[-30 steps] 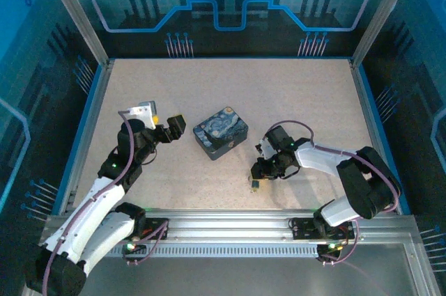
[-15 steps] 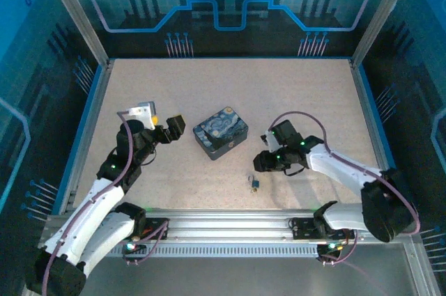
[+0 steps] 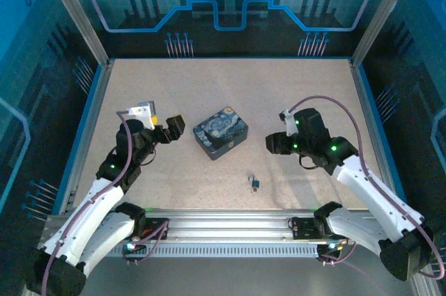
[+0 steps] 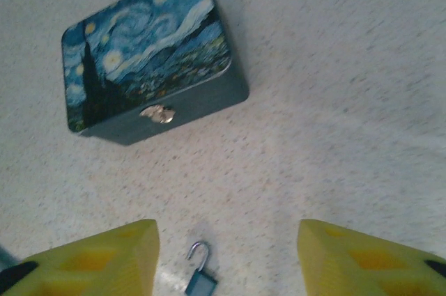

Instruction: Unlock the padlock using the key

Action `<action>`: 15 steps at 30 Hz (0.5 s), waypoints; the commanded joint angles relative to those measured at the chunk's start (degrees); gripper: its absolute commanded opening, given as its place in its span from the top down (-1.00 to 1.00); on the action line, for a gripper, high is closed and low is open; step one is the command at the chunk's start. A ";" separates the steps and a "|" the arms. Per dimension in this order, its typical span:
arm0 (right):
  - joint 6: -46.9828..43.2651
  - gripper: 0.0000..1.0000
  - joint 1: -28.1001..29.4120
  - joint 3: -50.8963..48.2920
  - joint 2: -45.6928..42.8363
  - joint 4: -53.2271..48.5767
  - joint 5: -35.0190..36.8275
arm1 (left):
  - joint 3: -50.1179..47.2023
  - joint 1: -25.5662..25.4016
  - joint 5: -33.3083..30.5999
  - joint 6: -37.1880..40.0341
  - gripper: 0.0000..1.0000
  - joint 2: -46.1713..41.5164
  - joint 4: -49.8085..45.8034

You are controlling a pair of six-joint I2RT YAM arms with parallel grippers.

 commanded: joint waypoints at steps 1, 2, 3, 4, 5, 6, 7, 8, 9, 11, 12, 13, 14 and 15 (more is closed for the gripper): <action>-1.69 -0.19 -2.76 -0.58 -2.95 0.99 5.15 | 2.12 0.54 -1.23 0.05 -0.98 -0.60 -1.34; -1.59 -0.26 -3.95 -1.41 -3.94 2.25 6.04 | 2.28 0.54 -1.37 0.01 -0.97 -0.59 -1.65; -1.59 -0.32 -5.08 -2.00 -4.72 3.39 6.68 | 2.40 0.53 -1.50 0.16 -0.98 -0.59 -1.82; -1.51 -0.41 -6.43 -2.82 -5.56 4.71 7.42 | 2.55 0.54 -1.61 0.20 -0.98 -0.52 -2.10; -1.42 -0.50 -7.74 -3.62 -6.42 6.28 8.15 | 2.73 0.54 -1.73 0.24 -0.98 -0.51 -2.27; -1.42 -0.60 -8.93 -4.35 -7.01 7.66 8.64 | 2.90 0.52 -1.76 0.23 -0.98 -0.47 -2.40; -1.50 -0.70 -10.34 -5.34 -7.61 9.36 9.00 | 3.06 0.54 -1.92 0.20 -0.98 -0.55 -2.53; -1.65 -0.81 -11.68 -6.33 -8.07 10.94 9.37 | 3.22 0.54 -1.97 0.25 -0.98 -0.51 -2.68; -2.11 -0.94 -12.63 -7.17 -8.40 12.30 9.84 | 3.33 0.54 -1.96 0.12 -0.98 -0.51 -2.69; -3.67 -1.00 -14.43 -9.26 -8.81 15.58 10.71 | 3.59 0.49 -2.02 0.05 -0.98 -0.42 -2.90; -4.66 -1.00 -15.09 -10.13 -8.82 16.87 10.99 | 3.68 0.53 -2.05 0.05 -0.98 -0.42 -2.92; -5.67 -1.00 -15.68 -11.27 -8.66 18.48 11.27 | 3.79 0.54 -2.11 -0.06 -0.98 -0.42 -2.97; -6.64 -1.00 -16.27 -12.37 -8.36 19.82 11.66 | 3.84 0.54 -2.05 -0.01 -0.98 -0.42 -3.05; -7.60 -1.00 -16.62 -13.49 -8.01 21.36 12.24 | 3.85 0.54 -2.07 -0.06 -0.98 -0.42 -3.04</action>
